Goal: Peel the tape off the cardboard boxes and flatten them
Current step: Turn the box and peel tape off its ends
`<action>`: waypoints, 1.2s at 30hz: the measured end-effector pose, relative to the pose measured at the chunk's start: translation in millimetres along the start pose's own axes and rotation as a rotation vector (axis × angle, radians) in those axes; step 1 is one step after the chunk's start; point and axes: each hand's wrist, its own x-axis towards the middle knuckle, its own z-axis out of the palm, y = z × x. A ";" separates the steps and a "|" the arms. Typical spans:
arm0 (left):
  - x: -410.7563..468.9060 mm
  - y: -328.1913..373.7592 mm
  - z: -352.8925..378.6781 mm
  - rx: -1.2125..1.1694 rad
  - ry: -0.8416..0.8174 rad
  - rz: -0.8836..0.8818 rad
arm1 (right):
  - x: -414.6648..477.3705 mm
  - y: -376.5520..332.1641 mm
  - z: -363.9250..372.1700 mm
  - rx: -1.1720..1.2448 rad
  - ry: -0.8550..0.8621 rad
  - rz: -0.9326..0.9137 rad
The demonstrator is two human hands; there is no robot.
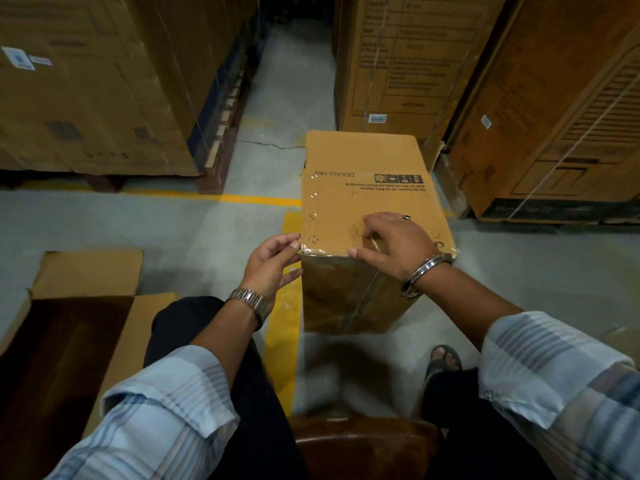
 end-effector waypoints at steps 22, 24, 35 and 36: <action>6.2 -2.1 -5.3 0.076 -0.002 0.111 | 2.6 0.4 2.6 0.002 0.009 0.027; 5.7 -1.6 -5.6 0.083 0.003 0.128 | 3.0 -0.4 1.4 0.002 -0.013 0.022; 5.8 -2.4 -4.6 0.013 -0.038 0.054 | 10.8 -26.1 1.4 -0.216 -0.085 0.071; 5.0 -3.1 -3.9 0.010 -0.032 0.056 | 11.8 -26.7 1.2 -0.213 -0.085 0.080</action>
